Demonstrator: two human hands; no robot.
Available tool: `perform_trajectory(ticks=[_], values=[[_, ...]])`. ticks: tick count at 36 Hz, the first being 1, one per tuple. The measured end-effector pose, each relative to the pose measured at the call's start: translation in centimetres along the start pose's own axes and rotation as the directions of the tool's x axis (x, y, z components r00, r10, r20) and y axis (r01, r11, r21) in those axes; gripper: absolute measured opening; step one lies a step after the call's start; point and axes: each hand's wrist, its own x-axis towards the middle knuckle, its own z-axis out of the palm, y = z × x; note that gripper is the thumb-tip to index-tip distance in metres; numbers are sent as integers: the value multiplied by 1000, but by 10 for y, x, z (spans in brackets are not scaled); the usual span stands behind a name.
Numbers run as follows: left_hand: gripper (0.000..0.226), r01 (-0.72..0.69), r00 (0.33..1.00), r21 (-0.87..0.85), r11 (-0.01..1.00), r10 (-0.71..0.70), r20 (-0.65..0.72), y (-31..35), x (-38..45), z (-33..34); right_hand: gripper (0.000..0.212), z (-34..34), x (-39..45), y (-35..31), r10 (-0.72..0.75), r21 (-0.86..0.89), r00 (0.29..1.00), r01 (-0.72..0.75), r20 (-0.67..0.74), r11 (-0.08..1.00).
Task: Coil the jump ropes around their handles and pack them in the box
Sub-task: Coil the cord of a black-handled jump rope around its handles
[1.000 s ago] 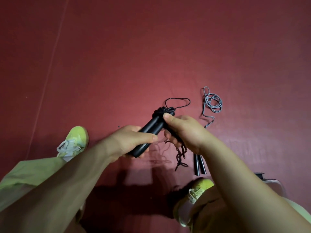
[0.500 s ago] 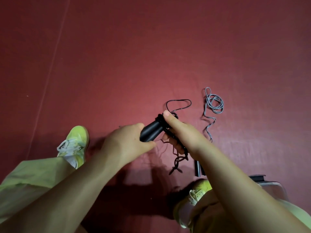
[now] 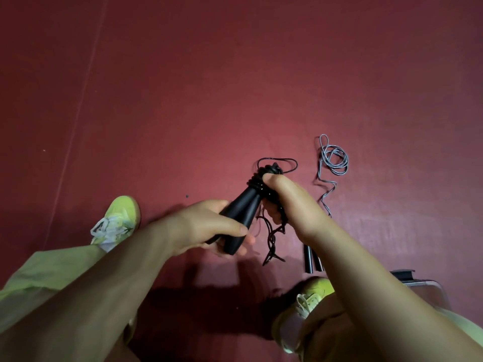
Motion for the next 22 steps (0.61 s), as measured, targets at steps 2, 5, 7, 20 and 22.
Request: perform_trajectory(ticks=[2, 5, 7, 20, 22], values=[[36, 38, 987, -204, 978, -4, 161, -1, -2, -2, 33, -1, 3, 2, -24, 89, 999, 21, 31, 996], [58, 117, 957, -420, 900, 10, 290, -1, -1, 0, 42, -2, 6, 4, -58, 192, 992, 36, 108, 981], [61, 134, 958, -435, 891, -5, 286, 1, -1, 3, 46, -3, 8, 6, -48, 192, 989, 20, 139, 981], [34, 28, 992, -198, 980, -53, -118, 0, 4, 7, 48, -4, 9, 10, 38, 92, 988, -52, 148, 994], [31, -4, 977, -101, 995, -18, -212, 0, 6, 6, 49, -5, 8, 9, 81, 90, 986, -94, 145, 992]])
